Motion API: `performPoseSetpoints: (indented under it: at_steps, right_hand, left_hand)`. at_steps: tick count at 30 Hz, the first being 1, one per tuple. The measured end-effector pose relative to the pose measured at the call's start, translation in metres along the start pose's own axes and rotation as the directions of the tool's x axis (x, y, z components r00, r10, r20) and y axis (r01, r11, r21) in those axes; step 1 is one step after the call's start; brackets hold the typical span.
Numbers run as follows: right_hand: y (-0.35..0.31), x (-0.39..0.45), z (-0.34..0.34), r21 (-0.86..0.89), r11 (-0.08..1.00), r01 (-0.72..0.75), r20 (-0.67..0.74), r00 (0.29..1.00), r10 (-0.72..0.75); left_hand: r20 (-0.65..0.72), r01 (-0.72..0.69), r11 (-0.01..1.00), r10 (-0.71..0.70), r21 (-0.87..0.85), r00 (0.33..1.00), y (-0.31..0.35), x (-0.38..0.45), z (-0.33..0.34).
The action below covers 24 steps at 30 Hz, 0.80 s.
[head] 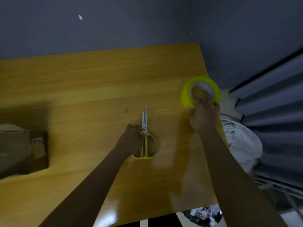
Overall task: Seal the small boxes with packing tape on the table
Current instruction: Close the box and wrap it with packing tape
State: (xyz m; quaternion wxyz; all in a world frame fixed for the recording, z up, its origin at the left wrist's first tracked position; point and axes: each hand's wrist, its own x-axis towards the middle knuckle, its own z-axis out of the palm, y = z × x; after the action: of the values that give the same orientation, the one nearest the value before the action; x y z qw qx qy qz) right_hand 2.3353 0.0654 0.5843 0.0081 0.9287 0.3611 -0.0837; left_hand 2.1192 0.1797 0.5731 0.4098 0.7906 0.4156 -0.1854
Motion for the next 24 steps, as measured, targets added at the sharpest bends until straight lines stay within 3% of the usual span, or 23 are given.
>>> performPoseSetpoints:
  at_steps: [8,11,13,16,20,24]
  right_hand:
    - [0.006,-0.009,0.009,0.132,0.988,0.085,-0.032,0.996,-0.082]
    - [0.008,-0.008,0.013,0.168,0.980,0.104,-0.049,0.994,-0.097]
    - [0.013,-0.008,0.017,0.182,0.972,0.146,-0.072,0.988,-0.135]
    - [0.022,-0.009,0.022,0.223,0.948,0.227,-0.095,0.973,-0.211]
    - [0.030,-0.008,0.027,0.250,0.902,0.352,-0.195,0.931,-0.309]
    - [0.031,-0.008,0.030,0.265,0.895,0.358,-0.216,0.927,-0.306]
  left_hand:
    - [-0.124,0.069,0.958,-0.035,0.279,0.992,0.032,0.007,-0.011]
    - [-0.236,0.083,0.911,0.015,0.403,0.972,0.047,0.015,-0.010]
    - [-0.283,-0.057,0.965,0.131,0.255,0.950,0.061,0.026,-0.010]
    - [-0.175,-0.315,0.949,0.306,-0.025,0.936,0.084,0.057,-0.017]
    - [-0.060,-0.499,0.845,0.497,-0.192,0.865,0.106,0.085,-0.018]
    - [-0.253,-0.685,0.639,0.640,-0.350,0.726,0.114,0.092,-0.017]
